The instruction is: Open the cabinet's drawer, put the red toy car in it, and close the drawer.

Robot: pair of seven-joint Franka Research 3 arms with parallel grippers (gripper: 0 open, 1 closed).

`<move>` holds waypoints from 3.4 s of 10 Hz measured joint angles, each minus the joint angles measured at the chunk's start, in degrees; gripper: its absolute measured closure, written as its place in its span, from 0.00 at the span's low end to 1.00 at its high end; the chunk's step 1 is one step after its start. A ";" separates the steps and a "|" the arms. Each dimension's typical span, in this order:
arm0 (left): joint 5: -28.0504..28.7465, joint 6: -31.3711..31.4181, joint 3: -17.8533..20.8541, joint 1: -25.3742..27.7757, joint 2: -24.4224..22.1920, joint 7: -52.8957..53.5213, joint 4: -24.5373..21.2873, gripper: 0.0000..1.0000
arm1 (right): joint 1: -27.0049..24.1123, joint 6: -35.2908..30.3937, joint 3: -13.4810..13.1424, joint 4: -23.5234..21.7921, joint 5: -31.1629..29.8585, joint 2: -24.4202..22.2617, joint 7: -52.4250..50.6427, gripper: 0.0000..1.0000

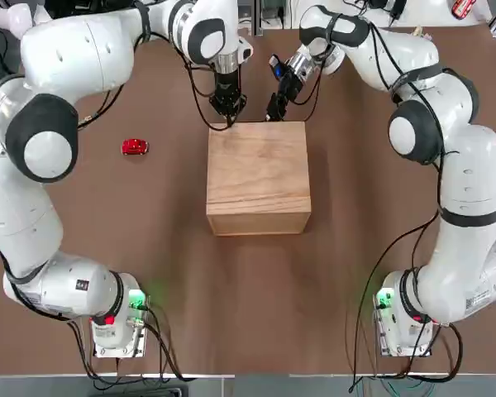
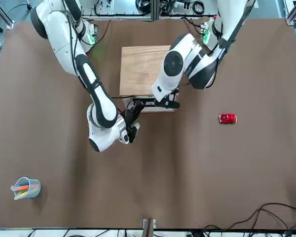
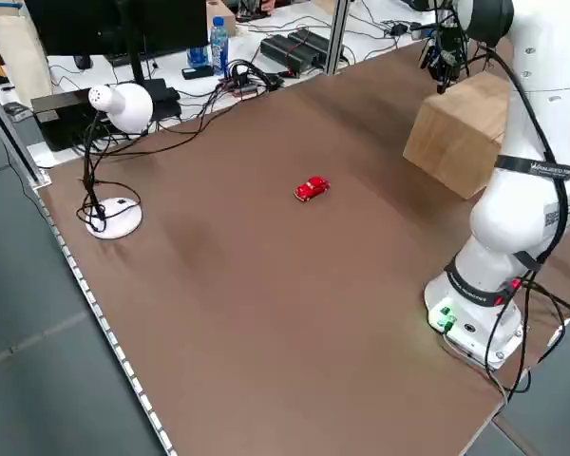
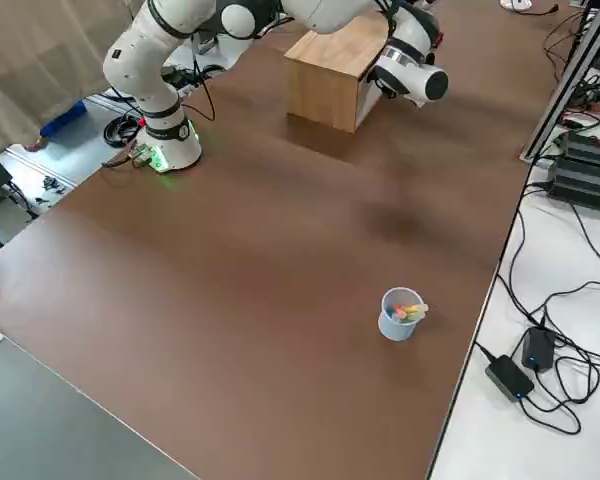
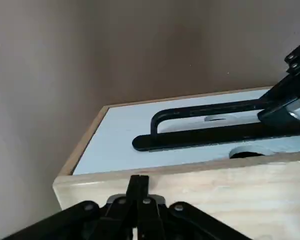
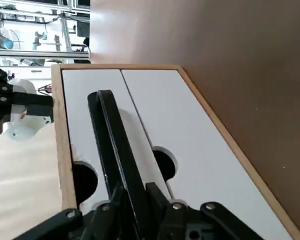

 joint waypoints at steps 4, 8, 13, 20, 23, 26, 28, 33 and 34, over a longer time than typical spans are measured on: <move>0.00 0.00 0.00 0.01 -0.01 0.00 -0.01 0.99 | 0.02 -0.01 0.08 0.00 0.00 0.02 0.07 0.80; 0.00 0.00 -0.02 0.05 -0.05 0.00 -0.06 0.99 | -0.02 0.74 -0.10 0.58 0.00 0.07 1.27 0.80; 0.00 -0.01 -0.29 0.08 -0.16 -0.02 -0.24 0.99 | -0.44 5.27 -0.17 1.93 0.21 0.07 2.48 0.80; 0.00 -0.01 -0.31 0.14 -0.20 -0.04 -0.30 0.99 | -1.11 11.44 -0.20 2.63 1.52 0.08 3.80 0.80; 0.00 -0.01 -0.34 0.15 -0.20 -0.05 -0.30 0.99 | -1.42 14.47 -0.47 2.64 3.65 0.12 4.88 0.80; 0.00 -0.01 -0.34 0.16 -0.20 -0.05 -0.31 0.99 | -1.51 16.66 -0.45 2.73 4.25 0.12 5.82 0.80; 0.00 -0.01 -0.34 0.16 -0.20 -0.05 -0.31 0.99 | -1.53 17.78 -0.45 2.82 4.47 0.12 6.06 0.80; 0.00 0.00 -0.36 0.16 -0.21 -0.05 -0.31 0.99 | -1.80 19.13 -0.53 3.06 5.66 0.13 6.85 0.80; 0.00 -0.01 -0.36 0.16 -0.21 -0.05 -0.31 0.99 | -1.81 19.36 -0.53 3.06 5.74 0.13 6.93 0.80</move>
